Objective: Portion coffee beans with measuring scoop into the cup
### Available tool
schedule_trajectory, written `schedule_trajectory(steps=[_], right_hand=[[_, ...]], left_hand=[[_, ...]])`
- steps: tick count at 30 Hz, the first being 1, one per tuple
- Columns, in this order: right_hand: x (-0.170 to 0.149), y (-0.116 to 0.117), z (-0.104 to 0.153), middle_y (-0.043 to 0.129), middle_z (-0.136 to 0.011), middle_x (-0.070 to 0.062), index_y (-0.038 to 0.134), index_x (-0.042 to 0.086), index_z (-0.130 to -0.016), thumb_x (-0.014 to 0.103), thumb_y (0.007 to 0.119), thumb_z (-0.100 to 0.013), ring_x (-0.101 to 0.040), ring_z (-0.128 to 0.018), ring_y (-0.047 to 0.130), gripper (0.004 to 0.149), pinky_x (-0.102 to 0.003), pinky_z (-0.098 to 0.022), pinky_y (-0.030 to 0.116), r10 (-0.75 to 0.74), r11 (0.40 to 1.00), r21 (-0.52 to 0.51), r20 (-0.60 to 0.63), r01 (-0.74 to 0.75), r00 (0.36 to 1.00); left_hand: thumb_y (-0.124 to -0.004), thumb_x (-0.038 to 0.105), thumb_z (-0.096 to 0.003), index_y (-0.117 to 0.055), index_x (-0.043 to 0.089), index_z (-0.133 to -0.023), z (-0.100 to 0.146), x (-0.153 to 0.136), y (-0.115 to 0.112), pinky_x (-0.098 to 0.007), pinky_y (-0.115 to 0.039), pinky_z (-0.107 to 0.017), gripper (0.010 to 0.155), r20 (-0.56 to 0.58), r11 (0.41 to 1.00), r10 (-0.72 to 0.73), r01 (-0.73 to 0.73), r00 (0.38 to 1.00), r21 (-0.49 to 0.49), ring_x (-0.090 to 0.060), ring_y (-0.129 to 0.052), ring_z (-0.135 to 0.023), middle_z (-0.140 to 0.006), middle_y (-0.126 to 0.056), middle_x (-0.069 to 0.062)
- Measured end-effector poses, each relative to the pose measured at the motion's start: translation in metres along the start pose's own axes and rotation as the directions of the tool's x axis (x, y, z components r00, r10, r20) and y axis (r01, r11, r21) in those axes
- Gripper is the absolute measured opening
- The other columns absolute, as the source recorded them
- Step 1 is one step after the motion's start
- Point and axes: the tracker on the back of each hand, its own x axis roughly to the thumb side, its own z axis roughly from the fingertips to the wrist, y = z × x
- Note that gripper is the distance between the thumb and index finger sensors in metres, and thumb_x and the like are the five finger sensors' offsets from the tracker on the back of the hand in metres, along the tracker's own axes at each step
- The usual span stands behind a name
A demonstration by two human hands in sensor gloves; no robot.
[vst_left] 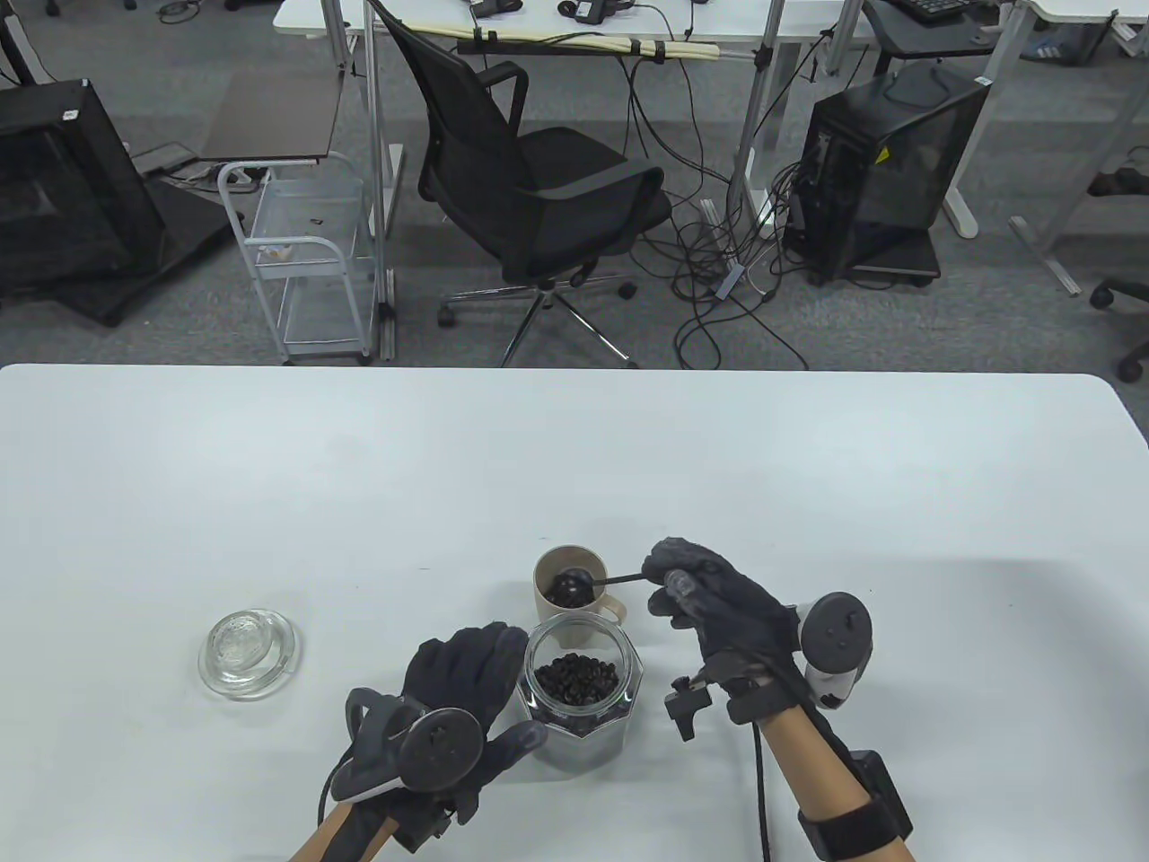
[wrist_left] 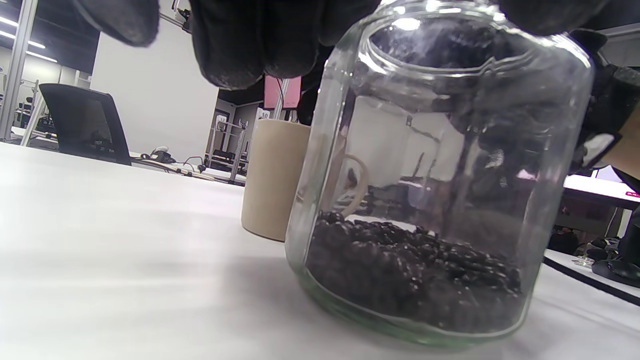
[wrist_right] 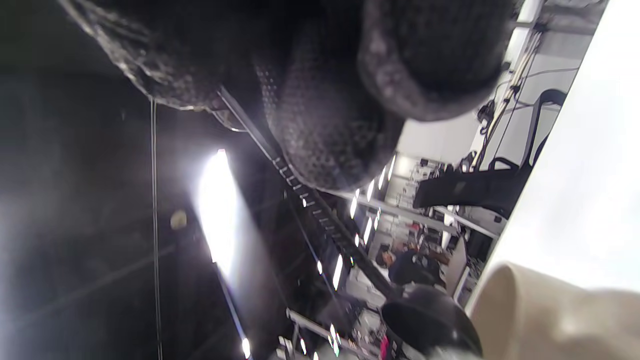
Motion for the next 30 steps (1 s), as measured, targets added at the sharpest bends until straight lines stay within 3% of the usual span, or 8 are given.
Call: schedule_trajectory(steps=[3, 5, 10, 14, 19, 24, 28, 30], right_hand=[[0.002, -0.012, 0.003, 0.107, -0.067, -0.011, 0.09, 0.023, -0.086, 0.048, 0.083, -0.05, -0.018, -0.04, 0.106, 0.044, -0.03, -0.025, 0.088, -0.099, 0.984, -0.154, -0.054, 0.09, 0.994], [0.003, -0.019, 0.002, 0.107, -0.066, -0.01, 0.091, 0.023, -0.085, 0.049, 0.083, -0.05, -0.017, -0.039, 0.106, 0.044, -0.029, -0.025, 0.088, -0.181, 0.966, -0.201, -0.074, 0.163, 0.981], [0.009, -0.028, -0.001, 0.107, -0.062, -0.006, 0.088, 0.021, -0.086, 0.049, 0.082, -0.052, -0.014, -0.036, 0.105, 0.045, -0.027, -0.024, 0.088, -0.341, 0.929, -0.177, -0.071, 0.324, 0.937], [0.014, -0.024, -0.001, 0.107, -0.056, -0.005, 0.083, 0.016, -0.09, 0.047, 0.084, -0.052, -0.012, -0.032, 0.105, 0.05, -0.026, -0.021, 0.088, -0.313, 0.946, -0.111, -0.051, 0.306, 0.948], [0.023, -0.005, 0.002, 0.108, -0.056, -0.007, 0.084, 0.017, -0.088, 0.045, 0.086, -0.05, -0.012, -0.028, 0.105, 0.048, -0.025, -0.018, 0.087, -0.126, 0.992, 0.024, 0.019, 0.125, 0.992], [0.034, 0.018, 0.009, 0.109, -0.056, -0.011, 0.088, 0.018, -0.086, 0.042, 0.089, -0.047, -0.013, -0.025, 0.105, 0.046, -0.026, -0.017, 0.087, 0.061, 0.984, 0.158, 0.135, -0.082, 0.989], [0.046, 0.038, 0.018, 0.109, -0.057, -0.013, 0.089, 0.02, -0.086, 0.041, 0.091, -0.046, -0.014, -0.026, 0.105, 0.045, -0.027, -0.017, 0.087, 0.228, 0.918, 0.253, 0.291, -0.304, 0.929], [0.053, 0.047, 0.022, 0.109, -0.059, -0.013, 0.089, 0.021, -0.086, 0.041, 0.091, -0.046, -0.012, -0.027, 0.103, 0.045, -0.027, -0.018, 0.087, 0.322, 0.857, 0.266, 0.389, -0.44, 0.863]], left_hand=[[-0.044, 0.074, -0.0506, -0.033, 0.019, -0.117, 0.0, 0.0, 0.0, -0.07, -0.053, -0.075, 0.087, -0.002, 1.0, 0.021, -0.021, 1.0, 0.005, -0.04, -0.064, -0.11, -0.124, -0.049, -0.011], [-0.043, 0.073, -0.0509, -0.034, 0.019, -0.117, 0.0, 0.0, 0.0, -0.07, -0.053, -0.075, 0.086, -0.001, 1.0, 0.02, -0.02, 1.0, 0.01, -0.04, -0.064, -0.11, -0.124, -0.049, -0.011], [-0.044, 0.074, -0.0511, -0.032, 0.018, -0.117, -0.001, 0.001, -0.001, -0.07, -0.053, -0.075, 0.087, 0.002, 1.0, 0.002, -0.002, 1.0, 0.008, -0.039, -0.064, -0.11, -0.124, -0.048, -0.011], [-0.045, 0.074, -0.0509, -0.032, 0.019, -0.117, -0.001, 0.001, -0.001, -0.07, -0.054, -0.075, 0.087, 0.0, 1.0, 0.004, -0.004, 1.0, 0.008, -0.039, -0.064, -0.11, -0.124, -0.048, -0.011], [-0.045, 0.074, -0.0509, -0.033, 0.019, -0.117, -0.001, 0.001, -0.001, -0.07, -0.054, -0.075, 0.087, 0.001, 1.0, 0.003, -0.003, 1.0, 0.012, -0.039, -0.064, -0.11, -0.124, -0.048, -0.011], [-0.045, 0.074, -0.0509, -0.032, 0.019, -0.117, -0.001, 0.001, -0.001, -0.07, -0.054, -0.075, 0.087, 0.001, 1.0, 0.001, -0.001, 1.0, 0.01, -0.039, -0.064, -0.11, -0.124, -0.049, -0.011], [-0.046, 0.074, -0.051, -0.033, 0.018, -0.117, -0.001, 0.001, -0.001, -0.07, -0.054, -0.075, 0.087, 0.003, 1.0, -0.002, 0.002, 1.0, 0.014, -0.039, -0.064, -0.11, -0.124, -0.049, -0.011], [-0.046, 0.074, -0.051, -0.033, 0.019, -0.117, 0.0, 0.001, -0.001, -0.07, -0.054, -0.075, 0.087, 0.002, 1.0, -0.003, 0.003, 1.0, 0.016, -0.039, -0.064, -0.11, -0.124, -0.049, -0.011]])
